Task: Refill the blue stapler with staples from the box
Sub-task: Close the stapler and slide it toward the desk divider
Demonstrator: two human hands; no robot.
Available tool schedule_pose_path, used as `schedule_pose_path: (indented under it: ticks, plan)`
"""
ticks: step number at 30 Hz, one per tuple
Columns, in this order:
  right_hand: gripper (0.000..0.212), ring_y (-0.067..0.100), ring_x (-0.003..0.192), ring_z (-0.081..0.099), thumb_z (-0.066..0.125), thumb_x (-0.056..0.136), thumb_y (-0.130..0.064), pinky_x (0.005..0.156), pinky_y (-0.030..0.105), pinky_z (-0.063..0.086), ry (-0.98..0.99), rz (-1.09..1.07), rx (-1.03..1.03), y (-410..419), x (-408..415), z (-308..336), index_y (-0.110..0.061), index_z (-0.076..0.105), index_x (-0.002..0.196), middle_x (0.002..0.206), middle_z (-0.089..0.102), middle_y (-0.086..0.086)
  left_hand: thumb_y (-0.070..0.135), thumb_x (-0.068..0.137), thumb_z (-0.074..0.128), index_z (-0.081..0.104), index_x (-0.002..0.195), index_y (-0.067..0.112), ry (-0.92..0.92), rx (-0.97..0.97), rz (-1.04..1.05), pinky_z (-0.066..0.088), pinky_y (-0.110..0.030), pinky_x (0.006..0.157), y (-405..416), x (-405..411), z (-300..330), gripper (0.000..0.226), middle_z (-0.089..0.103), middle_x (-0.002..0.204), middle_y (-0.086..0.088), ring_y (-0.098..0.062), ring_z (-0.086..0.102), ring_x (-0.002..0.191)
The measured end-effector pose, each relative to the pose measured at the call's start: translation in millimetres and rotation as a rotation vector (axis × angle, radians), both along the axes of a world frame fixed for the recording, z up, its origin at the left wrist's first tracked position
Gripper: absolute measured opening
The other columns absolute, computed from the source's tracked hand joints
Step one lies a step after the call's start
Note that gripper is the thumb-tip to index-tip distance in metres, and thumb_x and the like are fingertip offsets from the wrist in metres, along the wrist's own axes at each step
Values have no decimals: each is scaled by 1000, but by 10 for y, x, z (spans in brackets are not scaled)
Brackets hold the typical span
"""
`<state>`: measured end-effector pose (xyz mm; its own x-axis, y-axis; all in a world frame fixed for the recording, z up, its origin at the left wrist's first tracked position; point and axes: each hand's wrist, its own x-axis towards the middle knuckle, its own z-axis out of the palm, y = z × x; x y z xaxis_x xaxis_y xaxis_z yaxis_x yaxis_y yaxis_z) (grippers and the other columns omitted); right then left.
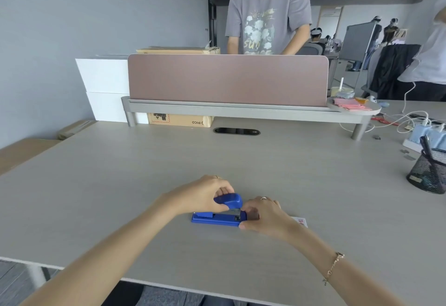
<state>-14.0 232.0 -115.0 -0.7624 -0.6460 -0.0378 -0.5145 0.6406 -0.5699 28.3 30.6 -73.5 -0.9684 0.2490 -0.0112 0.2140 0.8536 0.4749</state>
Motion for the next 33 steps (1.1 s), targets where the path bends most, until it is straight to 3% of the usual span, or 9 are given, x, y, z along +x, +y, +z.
schedule_pose_path:
  ticks: [4, 12, 15, 19, 23, 33]
  plan:
    - [26, 15, 95, 49, 67, 72, -36, 83, 27, 26, 17, 2, 15, 0, -9, -30, -45, 44, 62, 81, 52, -10, 28, 82, 69, 64, 109, 27, -14, -34, -15, 51, -23, 86, 24, -24, -46, 27, 61, 106, 9, -4, 60, 93]
    - [16, 14, 94, 48, 66, 74, -36, 84, 27, 25, 45, -10, 9, -14, 3, -50, -36, 50, 78, 89, 53, -6, 32, 83, 69, 64, 111, 28, -31, 0, 7, 50, -25, 91, -58, 33, -74, 28, 60, 108, 11, -3, 60, 96]
    - [14, 18, 97, 50, 65, 75, -35, 83, 27, 26, 71, -19, 18, -12, 5, -48, -28, 58, 85, 95, 58, -1, 31, 83, 69, 65, 110, 27, -35, -20, 22, 51, -25, 89, -140, 56, -77, 28, 60, 106, 10, -4, 61, 94]
    - [27, 17, 99, 50, 64, 75, -41, 83, 27, 26, 101, -44, 8, -53, 20, 33, -21, 60, 91, 102, 63, -1, 31, 83, 70, 66, 108, 27, -44, -30, 43, 51, -23, 85, -265, 120, -83, 26, 61, 103, 9, -4, 61, 91]
    - [29, 13, 104, 48, 64, 78, -40, 92, 29, 30, 143, -61, -152, -123, 47, 173, -28, 61, 104, 103, 64, -10, 31, 82, 71, 68, 105, 28, -47, -27, 41, 51, -23, 81, -340, 147, -92, 23, 61, 99, 10, -5, 62, 88]
    - [23, 16, 102, 47, 62, 81, -35, 89, 26, 27, 266, -34, -116, -162, 38, 174, -24, 63, 101, 102, 66, -4, 27, 85, 69, 69, 105, 24, -42, -32, 25, 49, -18, 73, -335, 129, -106, 21, 64, 99, 4, -6, 60, 84]
